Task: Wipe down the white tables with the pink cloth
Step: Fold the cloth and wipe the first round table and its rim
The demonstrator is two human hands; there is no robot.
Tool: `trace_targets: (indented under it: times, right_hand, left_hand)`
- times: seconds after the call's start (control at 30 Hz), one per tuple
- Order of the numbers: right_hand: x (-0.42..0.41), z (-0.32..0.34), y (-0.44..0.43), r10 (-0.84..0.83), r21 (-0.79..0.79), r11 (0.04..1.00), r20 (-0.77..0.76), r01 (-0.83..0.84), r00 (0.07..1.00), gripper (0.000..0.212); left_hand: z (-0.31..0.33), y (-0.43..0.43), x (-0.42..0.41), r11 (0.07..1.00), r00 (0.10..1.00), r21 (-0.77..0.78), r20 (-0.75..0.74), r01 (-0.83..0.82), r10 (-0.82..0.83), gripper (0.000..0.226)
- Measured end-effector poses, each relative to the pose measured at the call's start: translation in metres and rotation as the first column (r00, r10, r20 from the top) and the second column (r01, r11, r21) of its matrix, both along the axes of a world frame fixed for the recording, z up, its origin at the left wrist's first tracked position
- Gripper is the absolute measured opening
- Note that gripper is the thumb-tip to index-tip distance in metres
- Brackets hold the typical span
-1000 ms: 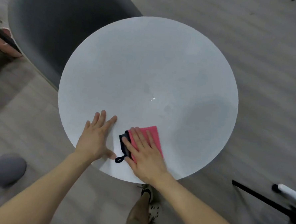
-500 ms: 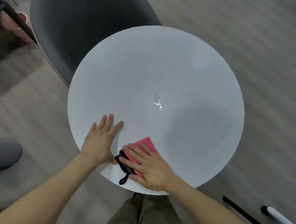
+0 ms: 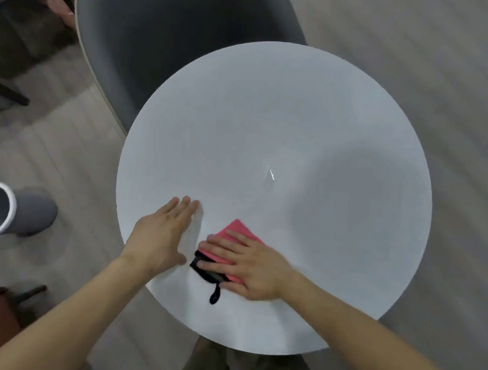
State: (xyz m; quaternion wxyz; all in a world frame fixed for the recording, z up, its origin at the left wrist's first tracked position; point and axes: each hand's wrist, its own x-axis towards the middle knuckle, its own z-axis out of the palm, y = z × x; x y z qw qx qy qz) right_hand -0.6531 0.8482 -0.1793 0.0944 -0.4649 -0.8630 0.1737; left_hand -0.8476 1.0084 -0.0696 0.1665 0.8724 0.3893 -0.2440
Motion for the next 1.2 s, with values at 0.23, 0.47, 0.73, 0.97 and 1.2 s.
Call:
trace_targets:
  times: [0.23,0.47,0.73,0.97,1.2]
  right_hand:
    - [0.16,0.018,0.126,-0.834,0.054,0.548,0.114,0.835,0.54,0.064]
    - [0.016,0.011,0.04,-0.089,-0.018,0.996,-0.015,0.089,0.996,0.061]
    - [0.195,0.018,0.186,-0.812,0.077,0.581,0.131,0.811,0.569,0.064]
    - [0.022,0.019,0.072,-0.188,-0.008,0.982,-0.022,0.188,0.982,0.066]
    - [0.211,0.024,0.145,-0.737,0.073,0.675,0.128,0.734,0.664,0.062]
  left_hand:
    - [-0.002,0.059,0.056,0.985,0.992,0.116,0.01,-0.128,0.128,0.136]
    - [-0.008,0.07,0.074,0.985,0.988,0.124,-0.086,-0.118,0.129,0.151]
    - [-0.009,0.075,0.077,0.984,0.984,0.145,-0.13,-0.106,0.126,0.153]
    - [-0.012,0.074,0.071,0.982,0.989,0.16,-0.089,-0.105,0.121,0.144]
    - [-0.016,0.081,0.074,0.984,0.991,0.17,-0.105,-0.06,0.079,0.152]
